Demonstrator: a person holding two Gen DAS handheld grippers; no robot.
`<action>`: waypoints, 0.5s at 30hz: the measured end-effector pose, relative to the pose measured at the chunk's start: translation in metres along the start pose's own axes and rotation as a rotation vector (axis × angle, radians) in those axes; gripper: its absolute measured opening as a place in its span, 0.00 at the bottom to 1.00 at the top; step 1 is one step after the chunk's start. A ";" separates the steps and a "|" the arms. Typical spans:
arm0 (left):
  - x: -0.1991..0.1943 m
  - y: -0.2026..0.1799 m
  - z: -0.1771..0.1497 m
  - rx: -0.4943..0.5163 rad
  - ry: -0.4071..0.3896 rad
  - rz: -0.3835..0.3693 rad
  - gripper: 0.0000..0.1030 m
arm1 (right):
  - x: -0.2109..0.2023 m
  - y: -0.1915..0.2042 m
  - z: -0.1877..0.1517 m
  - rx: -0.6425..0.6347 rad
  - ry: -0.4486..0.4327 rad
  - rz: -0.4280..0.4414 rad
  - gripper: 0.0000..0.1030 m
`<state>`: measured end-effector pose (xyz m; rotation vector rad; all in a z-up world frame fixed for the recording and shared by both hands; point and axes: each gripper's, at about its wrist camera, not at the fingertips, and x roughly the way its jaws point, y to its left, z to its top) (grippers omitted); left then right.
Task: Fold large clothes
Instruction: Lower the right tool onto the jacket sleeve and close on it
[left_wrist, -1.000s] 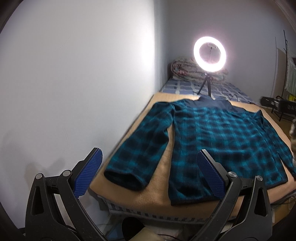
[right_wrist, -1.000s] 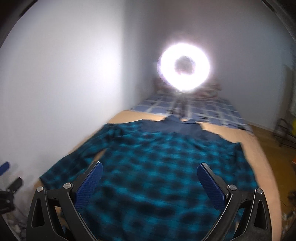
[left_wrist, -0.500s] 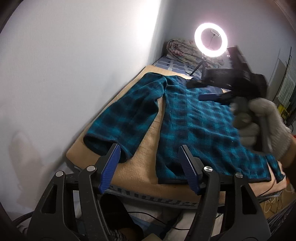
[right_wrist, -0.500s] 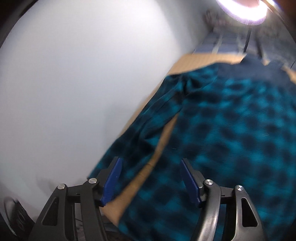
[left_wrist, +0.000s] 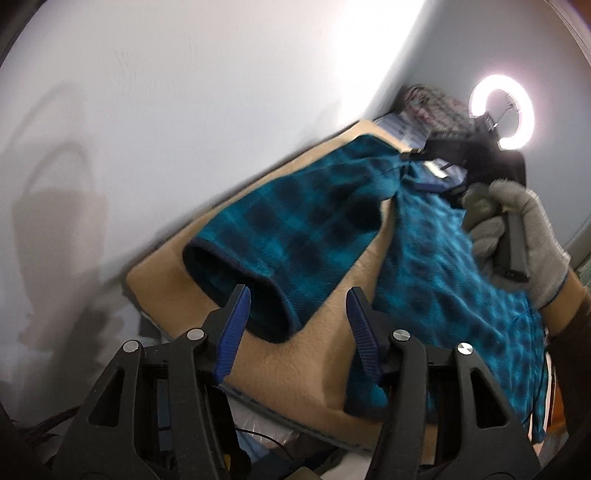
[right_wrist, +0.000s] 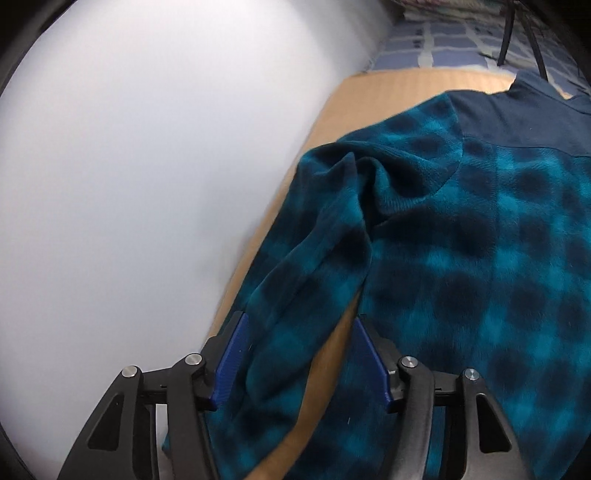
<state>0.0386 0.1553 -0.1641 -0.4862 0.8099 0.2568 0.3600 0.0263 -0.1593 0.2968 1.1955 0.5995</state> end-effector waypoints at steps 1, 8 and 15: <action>0.007 0.002 0.001 -0.014 0.013 0.004 0.54 | 0.005 -0.001 0.006 0.005 0.007 -0.004 0.57; 0.027 0.014 0.010 -0.076 0.019 0.013 0.54 | 0.031 0.001 0.032 -0.014 0.051 -0.072 0.49; 0.040 0.019 0.012 -0.095 0.023 0.006 0.06 | 0.045 -0.003 0.038 -0.027 0.082 -0.103 0.17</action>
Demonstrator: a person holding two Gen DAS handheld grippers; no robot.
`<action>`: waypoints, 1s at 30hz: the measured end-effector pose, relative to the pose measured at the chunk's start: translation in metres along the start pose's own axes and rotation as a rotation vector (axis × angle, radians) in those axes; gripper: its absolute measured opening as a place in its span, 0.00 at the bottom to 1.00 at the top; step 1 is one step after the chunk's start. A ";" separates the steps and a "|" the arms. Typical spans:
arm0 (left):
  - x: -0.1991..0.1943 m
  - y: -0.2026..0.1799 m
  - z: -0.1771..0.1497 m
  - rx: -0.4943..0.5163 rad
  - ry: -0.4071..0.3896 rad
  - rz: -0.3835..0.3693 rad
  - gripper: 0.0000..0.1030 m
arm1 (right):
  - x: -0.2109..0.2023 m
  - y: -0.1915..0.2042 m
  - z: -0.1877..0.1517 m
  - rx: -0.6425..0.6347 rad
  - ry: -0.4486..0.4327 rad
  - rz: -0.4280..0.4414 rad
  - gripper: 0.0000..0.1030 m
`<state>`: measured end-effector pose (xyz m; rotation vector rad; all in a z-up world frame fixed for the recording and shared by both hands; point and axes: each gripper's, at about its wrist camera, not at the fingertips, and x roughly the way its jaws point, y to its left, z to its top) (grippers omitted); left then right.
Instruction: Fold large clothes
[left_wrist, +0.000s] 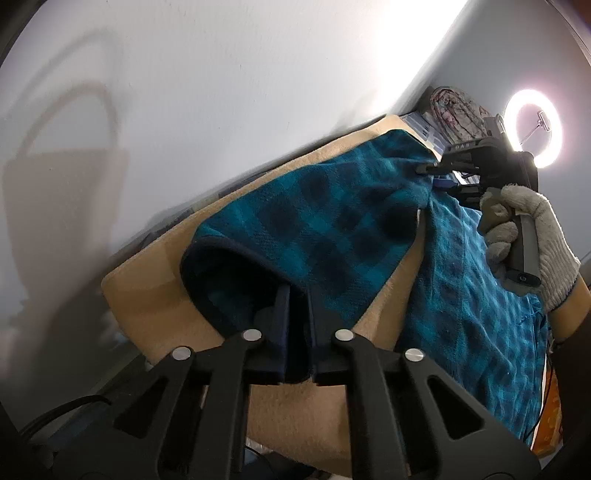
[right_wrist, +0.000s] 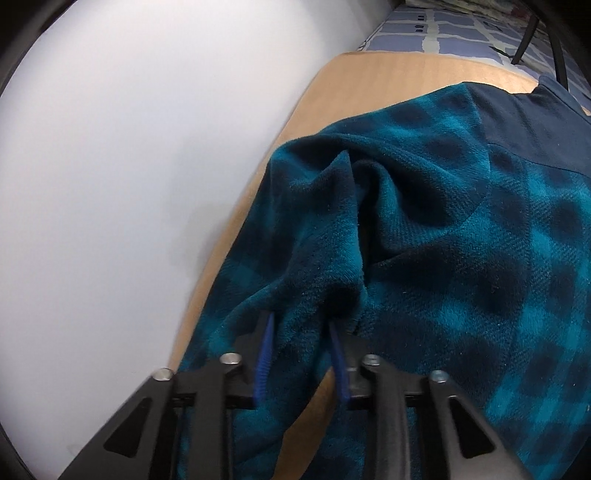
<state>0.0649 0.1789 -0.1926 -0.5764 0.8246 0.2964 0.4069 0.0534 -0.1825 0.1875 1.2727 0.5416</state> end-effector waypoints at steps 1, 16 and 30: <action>-0.003 -0.001 0.000 0.003 -0.015 0.001 0.04 | -0.001 0.000 0.000 -0.005 0.000 -0.002 0.12; -0.058 -0.019 -0.042 0.193 -0.093 -0.109 0.03 | -0.030 -0.028 0.003 0.014 -0.008 0.083 0.03; -0.070 -0.003 -0.024 0.195 -0.076 -0.114 0.67 | -0.067 -0.010 -0.019 -0.175 -0.095 -0.128 0.25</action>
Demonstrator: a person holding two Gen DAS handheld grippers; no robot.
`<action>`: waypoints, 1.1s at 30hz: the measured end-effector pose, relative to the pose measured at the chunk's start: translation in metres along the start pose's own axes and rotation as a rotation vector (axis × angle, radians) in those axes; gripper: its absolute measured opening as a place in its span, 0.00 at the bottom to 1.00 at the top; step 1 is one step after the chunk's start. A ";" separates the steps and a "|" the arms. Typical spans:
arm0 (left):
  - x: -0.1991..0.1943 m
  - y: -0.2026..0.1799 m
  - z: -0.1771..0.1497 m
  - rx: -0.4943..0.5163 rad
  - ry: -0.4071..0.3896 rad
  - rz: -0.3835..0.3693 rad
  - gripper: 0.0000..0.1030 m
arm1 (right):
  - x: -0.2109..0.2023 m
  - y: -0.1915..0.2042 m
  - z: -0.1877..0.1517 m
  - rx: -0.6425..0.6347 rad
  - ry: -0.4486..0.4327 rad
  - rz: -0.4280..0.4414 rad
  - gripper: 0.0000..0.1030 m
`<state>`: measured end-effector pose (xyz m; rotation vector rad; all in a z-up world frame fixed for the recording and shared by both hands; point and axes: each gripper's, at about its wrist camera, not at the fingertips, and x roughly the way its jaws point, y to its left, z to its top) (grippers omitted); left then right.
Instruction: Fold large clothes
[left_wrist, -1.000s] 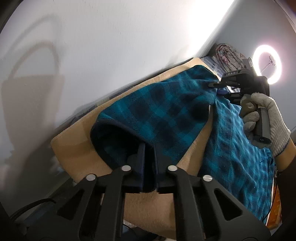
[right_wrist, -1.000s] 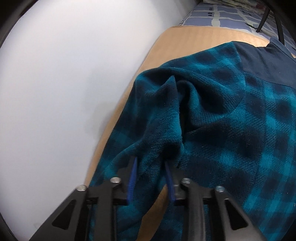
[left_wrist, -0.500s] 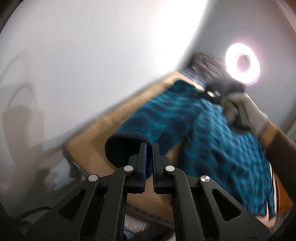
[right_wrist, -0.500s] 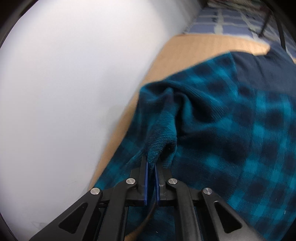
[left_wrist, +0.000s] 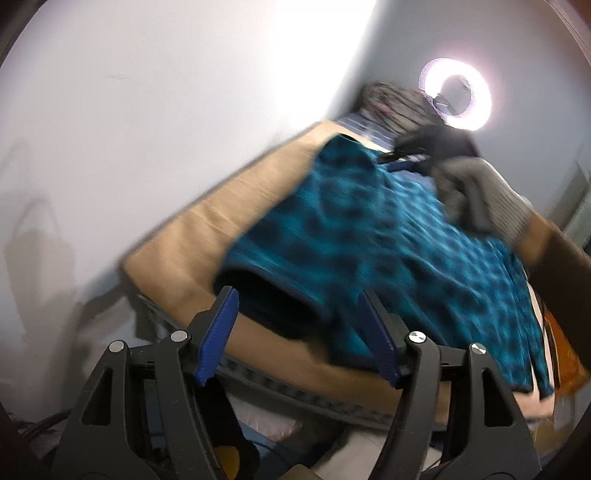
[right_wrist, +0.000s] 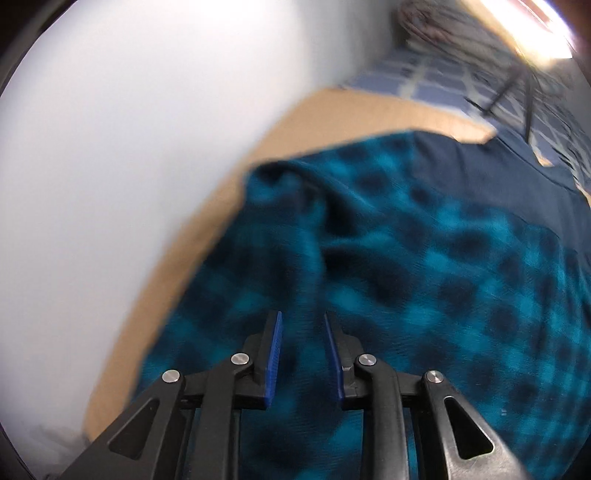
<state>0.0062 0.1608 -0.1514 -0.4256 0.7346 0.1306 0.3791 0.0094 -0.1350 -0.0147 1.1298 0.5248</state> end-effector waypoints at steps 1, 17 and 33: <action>0.003 0.009 0.006 -0.047 0.000 0.006 0.67 | -0.008 0.009 -0.005 -0.025 -0.014 0.038 0.25; 0.060 0.023 0.020 -0.183 0.105 -0.018 0.02 | 0.044 0.030 -0.051 -0.199 0.086 0.047 0.28; 0.014 -0.043 0.018 0.050 -0.004 -0.117 0.02 | 0.073 0.059 0.046 0.015 0.058 0.087 0.69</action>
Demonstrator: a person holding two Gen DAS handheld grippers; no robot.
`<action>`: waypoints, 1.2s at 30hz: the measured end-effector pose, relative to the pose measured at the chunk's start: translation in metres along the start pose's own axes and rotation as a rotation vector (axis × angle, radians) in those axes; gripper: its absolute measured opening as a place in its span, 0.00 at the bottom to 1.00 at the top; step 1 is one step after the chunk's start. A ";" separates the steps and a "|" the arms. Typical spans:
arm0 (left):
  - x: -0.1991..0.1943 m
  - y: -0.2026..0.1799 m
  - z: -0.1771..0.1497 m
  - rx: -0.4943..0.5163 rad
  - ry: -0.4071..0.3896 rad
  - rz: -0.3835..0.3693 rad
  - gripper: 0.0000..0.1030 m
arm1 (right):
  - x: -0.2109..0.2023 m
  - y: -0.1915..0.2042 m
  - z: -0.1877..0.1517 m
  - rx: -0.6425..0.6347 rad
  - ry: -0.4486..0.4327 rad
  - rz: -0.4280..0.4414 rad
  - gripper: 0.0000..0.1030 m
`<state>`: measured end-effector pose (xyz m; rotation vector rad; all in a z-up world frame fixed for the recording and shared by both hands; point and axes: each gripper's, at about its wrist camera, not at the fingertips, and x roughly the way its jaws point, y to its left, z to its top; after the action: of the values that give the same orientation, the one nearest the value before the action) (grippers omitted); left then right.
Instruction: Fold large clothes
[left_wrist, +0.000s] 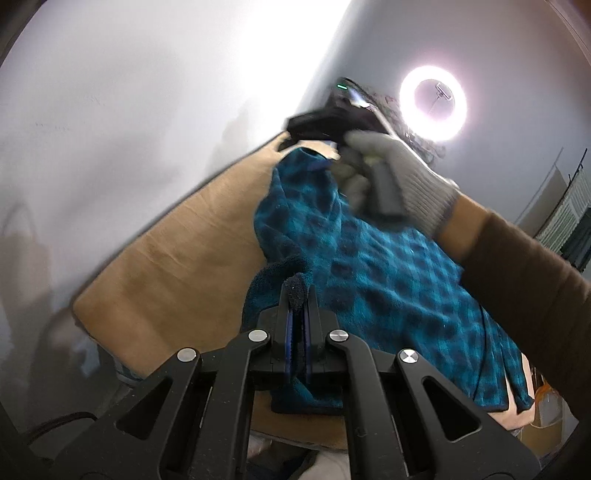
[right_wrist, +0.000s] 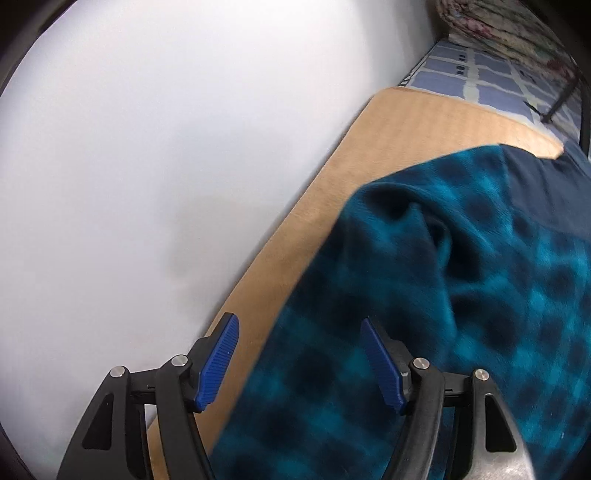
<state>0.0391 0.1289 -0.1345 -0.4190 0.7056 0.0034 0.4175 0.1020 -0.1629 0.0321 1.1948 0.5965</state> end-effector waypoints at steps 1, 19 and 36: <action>0.001 -0.001 0.000 0.004 0.001 0.002 0.02 | 0.007 0.006 0.002 -0.009 0.013 -0.019 0.69; -0.009 -0.041 -0.004 0.162 -0.019 -0.045 0.02 | -0.045 -0.049 -0.001 0.076 -0.074 0.014 0.00; -0.022 -0.101 -0.059 0.352 0.130 -0.223 0.42 | -0.107 -0.206 -0.106 0.319 -0.104 -0.033 0.05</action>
<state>-0.0003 0.0172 -0.1227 -0.1584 0.7670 -0.3571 0.3856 -0.1506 -0.1791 0.3095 1.1772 0.3658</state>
